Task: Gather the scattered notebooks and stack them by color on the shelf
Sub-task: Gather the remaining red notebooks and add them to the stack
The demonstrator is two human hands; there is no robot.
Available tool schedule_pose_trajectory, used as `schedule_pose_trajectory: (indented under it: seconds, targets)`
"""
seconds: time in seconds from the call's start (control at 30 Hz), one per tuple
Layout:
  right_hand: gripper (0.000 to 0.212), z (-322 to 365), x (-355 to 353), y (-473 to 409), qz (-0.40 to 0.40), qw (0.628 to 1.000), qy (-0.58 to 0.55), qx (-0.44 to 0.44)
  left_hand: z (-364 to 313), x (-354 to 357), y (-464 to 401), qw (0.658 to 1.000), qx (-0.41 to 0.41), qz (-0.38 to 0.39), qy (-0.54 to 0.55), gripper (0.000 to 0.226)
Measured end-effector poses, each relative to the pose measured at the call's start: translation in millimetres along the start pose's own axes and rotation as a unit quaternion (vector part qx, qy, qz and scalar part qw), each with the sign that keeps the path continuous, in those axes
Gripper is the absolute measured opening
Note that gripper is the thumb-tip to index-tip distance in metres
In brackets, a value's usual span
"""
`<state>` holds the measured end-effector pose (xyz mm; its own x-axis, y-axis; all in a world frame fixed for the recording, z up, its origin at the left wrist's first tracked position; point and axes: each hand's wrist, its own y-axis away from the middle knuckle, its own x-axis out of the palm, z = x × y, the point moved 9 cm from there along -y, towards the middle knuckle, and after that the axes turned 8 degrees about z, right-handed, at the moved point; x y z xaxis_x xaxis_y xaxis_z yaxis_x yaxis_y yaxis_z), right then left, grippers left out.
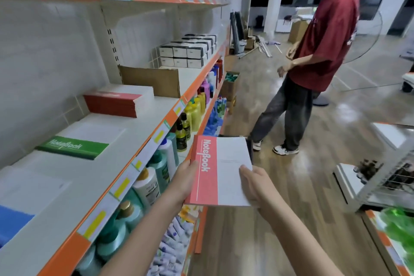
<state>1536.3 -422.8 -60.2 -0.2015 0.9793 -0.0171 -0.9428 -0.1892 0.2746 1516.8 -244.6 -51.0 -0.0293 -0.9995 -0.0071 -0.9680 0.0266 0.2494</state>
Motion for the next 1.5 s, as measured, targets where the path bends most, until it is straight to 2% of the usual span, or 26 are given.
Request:
schedule_pose_trajectory:
  seconds: [0.2, 0.4, 0.5, 0.63, 0.77, 0.97, 1.17, 1.4, 1.5]
  targets:
    - [0.024, 29.6, -1.1, -82.6, 0.027, 0.999, 0.028, -0.001, -18.0, -19.2, -69.5, 0.998, 0.006, -0.054, 0.013, 0.026]
    - [0.025, 72.1, 27.1, -173.8, 0.089, 0.995, 0.053, -0.002, -55.9, -66.1, -129.0, 0.991, 0.036, -0.128, 0.024, 0.023]
    - [0.032, 96.6, 48.2, -208.6, 0.12, 0.99, 0.075, -0.012, -75.2, -91.1, -145.4, 0.985, 0.044, -0.16, 0.041, 0.023]
    - [0.018, 131.6, 87.8, -250.7, 0.169, 0.981, 0.084, -0.032, -99.5, -129.7, -157.3, 0.971, 0.055, -0.22, 0.069, 0.025]
    - [0.017, 161.8, 134.0, -276.0, 0.216, 0.971, 0.088, -0.056, -117.1, -170.8, -150.1, 0.951, 0.072, -0.289, 0.081, 0.026]
    - [0.023, 181.6, 205.3, -297.6, 0.332, 0.932, 0.132, -0.065, -112.2, -218.1, -124.7, 0.913, 0.044, -0.391, 0.109, 0.039]
    - [0.023, 195.3, 258.6, -324.7, 0.445, 0.879, 0.152, -0.081, -111.0, -244.7, -123.5, 0.879, 0.033, -0.459, 0.125, 0.03]
    - [0.036, 221.1, 300.5, -367.6, 0.493, 0.831, 0.215, -0.144, -123.7, -268.4, -137.8, 0.828, 0.022, -0.55, 0.105, 0.029]
    - [0.025, 229.3, 317.9, -380.7, 0.482, 0.813, 0.259, -0.2, -126.9, -279.9, -138.9, 0.801, 0.001, -0.596, 0.055, 0.035]
